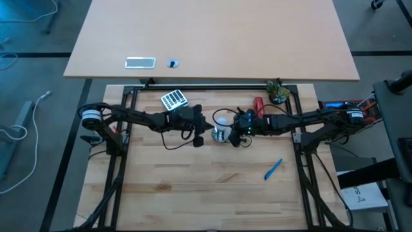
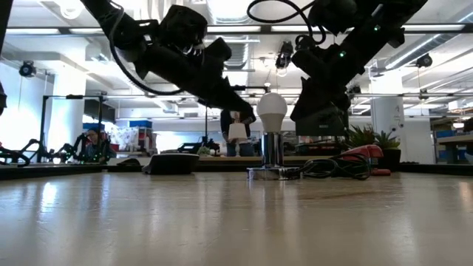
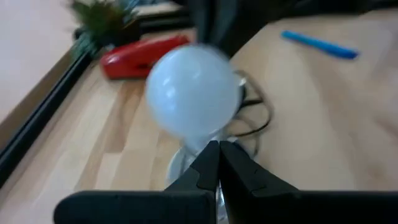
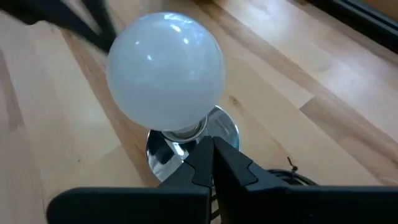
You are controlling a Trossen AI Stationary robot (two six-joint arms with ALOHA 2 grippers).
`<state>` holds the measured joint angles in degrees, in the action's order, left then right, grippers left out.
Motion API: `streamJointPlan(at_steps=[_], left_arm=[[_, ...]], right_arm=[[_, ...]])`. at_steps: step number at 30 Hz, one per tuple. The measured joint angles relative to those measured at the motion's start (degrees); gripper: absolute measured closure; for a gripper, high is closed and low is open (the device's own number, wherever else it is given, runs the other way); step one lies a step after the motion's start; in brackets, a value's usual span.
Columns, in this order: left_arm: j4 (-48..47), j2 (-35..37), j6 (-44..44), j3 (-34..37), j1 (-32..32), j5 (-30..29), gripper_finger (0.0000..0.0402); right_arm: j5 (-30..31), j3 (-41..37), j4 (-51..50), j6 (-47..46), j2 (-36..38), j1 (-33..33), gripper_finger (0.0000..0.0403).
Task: Screw lightbulb
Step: Insert the white lightbulb into the silver lamp
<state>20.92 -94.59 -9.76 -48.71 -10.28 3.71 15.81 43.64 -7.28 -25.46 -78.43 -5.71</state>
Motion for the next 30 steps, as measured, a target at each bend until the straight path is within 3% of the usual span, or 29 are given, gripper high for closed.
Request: streamJointPlan(at_steps=[14,30], left_arm=[[3.4,-1.5,-0.2,0.0,0.0,1.3,0.0401],[1.5,-1.8,0.0,0.1,-0.4,-3.9,0.0401]], right_arm=[[-0.8,0.0,4.4,2.6,-0.2,-0.2,0.0403],[-3.0,0.0,5.0,2.0,-0.4,1.0,0.0403]])
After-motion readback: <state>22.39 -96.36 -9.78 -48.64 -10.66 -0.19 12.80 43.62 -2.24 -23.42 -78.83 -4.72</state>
